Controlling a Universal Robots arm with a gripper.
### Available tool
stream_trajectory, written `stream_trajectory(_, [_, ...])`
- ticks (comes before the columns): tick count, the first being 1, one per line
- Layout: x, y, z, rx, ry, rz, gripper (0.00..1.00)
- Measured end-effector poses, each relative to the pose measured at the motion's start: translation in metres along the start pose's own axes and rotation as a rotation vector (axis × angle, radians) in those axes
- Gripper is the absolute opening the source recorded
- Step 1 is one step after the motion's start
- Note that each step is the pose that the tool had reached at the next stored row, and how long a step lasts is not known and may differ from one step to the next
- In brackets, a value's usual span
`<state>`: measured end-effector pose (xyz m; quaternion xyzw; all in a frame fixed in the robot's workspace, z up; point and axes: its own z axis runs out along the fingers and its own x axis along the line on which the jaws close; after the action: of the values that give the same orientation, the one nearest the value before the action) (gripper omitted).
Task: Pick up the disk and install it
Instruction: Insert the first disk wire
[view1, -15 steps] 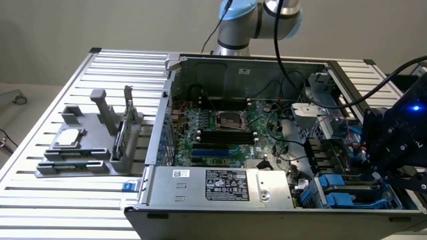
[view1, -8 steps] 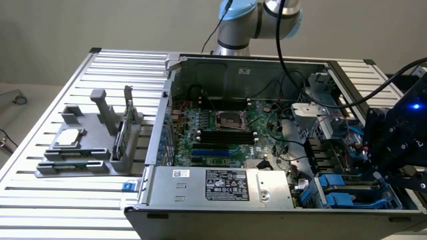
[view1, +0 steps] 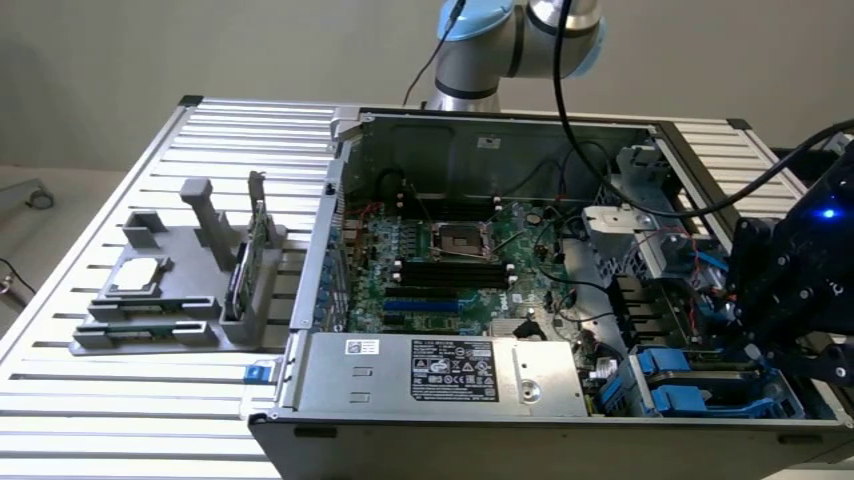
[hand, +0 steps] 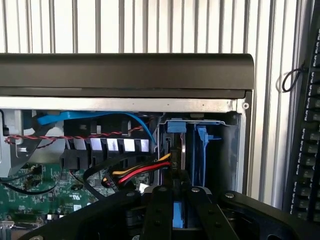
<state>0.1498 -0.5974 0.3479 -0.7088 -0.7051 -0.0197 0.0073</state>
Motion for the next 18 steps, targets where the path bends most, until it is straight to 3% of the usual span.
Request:
stream_trajectory(8, [0.0036, 0.0002, 0.0015, -0.0005, -0.0015, 0.028, 0.16])
stream_trajectory(18, [0.0043, 0.0008, 0.0047, -0.0009, -0.0114, 0.049, 0.16])
